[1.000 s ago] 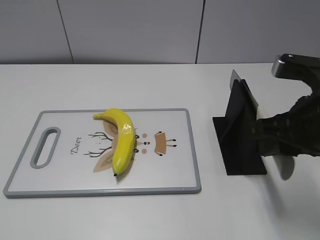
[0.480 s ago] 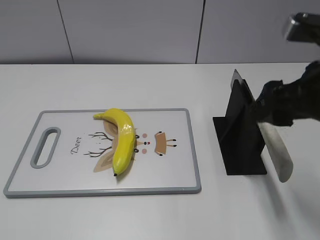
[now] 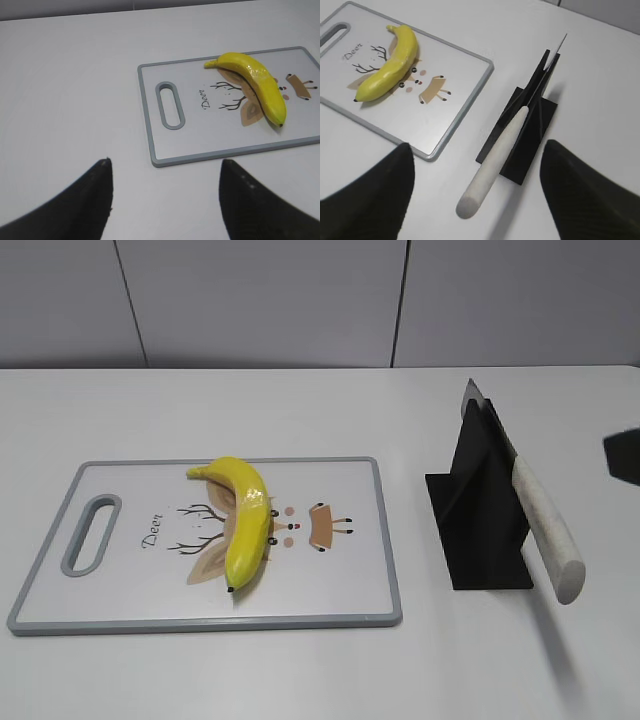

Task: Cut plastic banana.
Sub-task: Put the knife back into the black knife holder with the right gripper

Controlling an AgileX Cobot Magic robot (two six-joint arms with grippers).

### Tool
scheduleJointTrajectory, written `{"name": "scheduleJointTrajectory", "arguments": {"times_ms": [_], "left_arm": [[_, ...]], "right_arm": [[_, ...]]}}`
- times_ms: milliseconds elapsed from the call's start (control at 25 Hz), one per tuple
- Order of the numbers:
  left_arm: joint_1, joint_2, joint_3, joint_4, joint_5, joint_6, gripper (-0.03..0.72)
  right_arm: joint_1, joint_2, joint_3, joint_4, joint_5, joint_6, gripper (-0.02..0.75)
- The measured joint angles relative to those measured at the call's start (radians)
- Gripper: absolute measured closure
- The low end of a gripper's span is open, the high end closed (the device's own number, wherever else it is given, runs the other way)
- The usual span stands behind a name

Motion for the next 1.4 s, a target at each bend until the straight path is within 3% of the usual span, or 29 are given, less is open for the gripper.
{"name": "scheduleJointTrajectory", "arguments": {"times_ms": [360, 600, 840, 1160, 1400], "left_arm": [[0.000, 0.000, 0.000, 0.000, 0.000, 0.000, 0.065], [0.000, 0.000, 0.000, 0.000, 0.000, 0.000, 0.086], [0.000, 0.000, 0.000, 0.000, 0.000, 0.000, 0.093], [0.000, 0.000, 0.000, 0.000, 0.000, 0.000, 0.093], [0.000, 0.000, 0.000, 0.000, 0.000, 0.000, 0.094]], "right_arm": [[0.001, -0.475, 0.187, 0.016, 0.013, -0.062, 0.153], [0.001, -0.674, 0.252, -0.035, 0.090, -0.003, 0.153], [0.001, -0.717, 0.278, -0.174, 0.104, 0.203, 0.154], [0.002, -0.720, 0.260, -0.252, 0.260, 0.206, 0.154], [0.002, -0.720, 0.280, -0.157, 0.299, 0.039, 0.160]]}}
